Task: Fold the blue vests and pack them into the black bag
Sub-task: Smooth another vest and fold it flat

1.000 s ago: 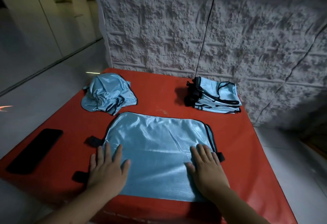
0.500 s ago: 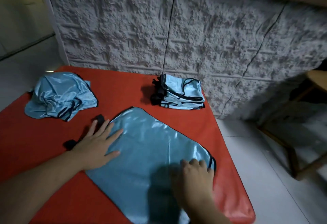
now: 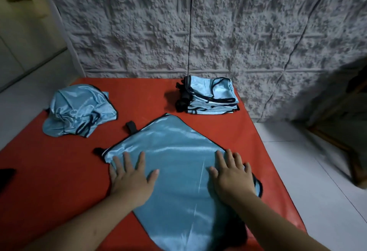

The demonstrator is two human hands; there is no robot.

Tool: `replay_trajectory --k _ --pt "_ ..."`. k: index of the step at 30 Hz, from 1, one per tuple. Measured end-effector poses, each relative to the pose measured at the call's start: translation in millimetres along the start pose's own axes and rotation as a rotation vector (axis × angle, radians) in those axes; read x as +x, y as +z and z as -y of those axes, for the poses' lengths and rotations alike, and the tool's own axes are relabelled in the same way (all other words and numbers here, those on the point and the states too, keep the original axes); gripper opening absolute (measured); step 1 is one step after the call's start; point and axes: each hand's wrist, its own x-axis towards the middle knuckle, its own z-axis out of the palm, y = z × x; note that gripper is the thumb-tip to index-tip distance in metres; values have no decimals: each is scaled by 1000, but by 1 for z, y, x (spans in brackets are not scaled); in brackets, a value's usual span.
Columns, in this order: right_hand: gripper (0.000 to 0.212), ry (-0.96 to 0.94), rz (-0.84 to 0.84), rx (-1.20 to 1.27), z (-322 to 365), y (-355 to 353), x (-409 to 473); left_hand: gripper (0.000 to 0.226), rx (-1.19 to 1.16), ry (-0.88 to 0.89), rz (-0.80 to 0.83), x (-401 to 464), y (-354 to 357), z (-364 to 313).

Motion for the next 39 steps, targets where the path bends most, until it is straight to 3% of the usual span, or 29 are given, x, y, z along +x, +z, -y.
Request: replay_trajectory --k 5,10,12,15,18,20,22,24,26,29,33,39 --pt "77 133 75 -122 15 -16 -33 89 104 326 26 56 -19 9" --pt "48 74 252 -110 33 -36 -49 76 199 688 -2 98 -37 4" --pt "45 92 263 -67 32 -40 -49 75 217 714 -6 99 -42 5" --pt "64 192 234 41 21 -44 -49 72 154 550 -123 77 -38 4" --pt "80 333 281 160 5 -43 -48 68 -2 200 -288 30 -35 13" --pt "68 356 298 211 0 -46 -57 50 -71 49 -291 -9 -40 28" --pt "46 351 316 258 -8 -41 -56 39 -132 -23 -169 -30 -39 32" --pt "31 376 300 379 -11 -42 -68 43 -99 -55 32 -58 -43 36" --pt "33 399 266 444 -13 -40 -82 49 -64 -75 144 -86 -44 36" --pt "30 346 198 476 -11 -40 -96 44 -127 -116 174 -115 -38 37" --pt "33 313 94 720 -9 -39 -98 28 -530 -204 176 -134 -27 32" --pt "35 376 34 838 -21 -30 -94 27 -835 -218 107 -138 -29 37"
